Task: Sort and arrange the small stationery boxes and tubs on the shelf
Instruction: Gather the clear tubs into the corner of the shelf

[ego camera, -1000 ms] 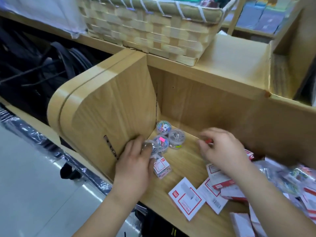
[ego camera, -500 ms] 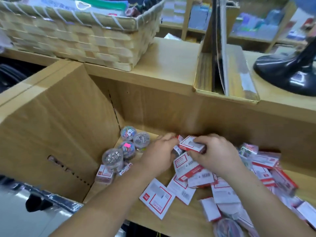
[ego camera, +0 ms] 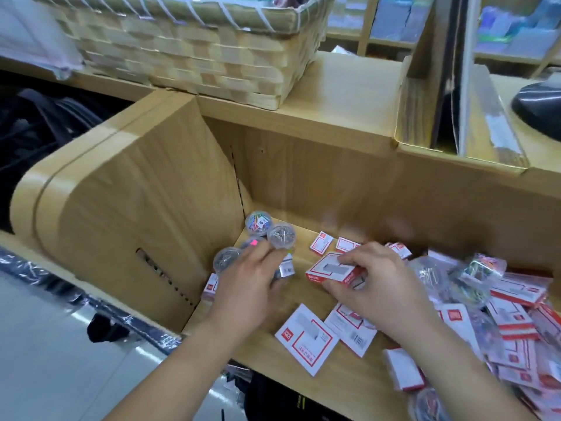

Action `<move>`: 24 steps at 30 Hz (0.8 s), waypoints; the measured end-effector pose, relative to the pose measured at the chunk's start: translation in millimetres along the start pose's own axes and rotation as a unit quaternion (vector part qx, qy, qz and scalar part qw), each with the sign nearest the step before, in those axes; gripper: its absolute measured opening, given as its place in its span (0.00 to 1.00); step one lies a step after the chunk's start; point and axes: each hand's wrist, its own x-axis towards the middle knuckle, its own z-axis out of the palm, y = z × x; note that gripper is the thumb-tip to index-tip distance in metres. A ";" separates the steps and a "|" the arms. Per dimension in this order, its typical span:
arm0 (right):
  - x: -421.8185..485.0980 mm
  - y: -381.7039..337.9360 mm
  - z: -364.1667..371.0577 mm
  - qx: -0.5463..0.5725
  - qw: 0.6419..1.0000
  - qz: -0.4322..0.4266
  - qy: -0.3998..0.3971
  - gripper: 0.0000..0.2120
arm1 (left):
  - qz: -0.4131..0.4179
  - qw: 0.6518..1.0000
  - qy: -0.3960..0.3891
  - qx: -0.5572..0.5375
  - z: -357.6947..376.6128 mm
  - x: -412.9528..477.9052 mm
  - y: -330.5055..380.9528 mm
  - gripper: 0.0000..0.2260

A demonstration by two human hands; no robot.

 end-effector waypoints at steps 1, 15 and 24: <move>-1.3 -2.1 7.5 -0.006 1.000 -0.011 -0.002 0.20 | 0.005 1.000 -0.013 0.014 0.8 -3.2 -3.2 0.22; -4.7 16.6 36.9 -0.141 0.987 -0.073 -0.024 0.21 | 0.017 0.990 -0.117 -0.076 4.1 -80.4 48.1 0.23; -7.1 -2.1 13.7 -0.027 0.997 -0.058 0.046 0.19 | -0.024 0.996 -0.032 -0.080 5.0 -80.7 56.0 0.21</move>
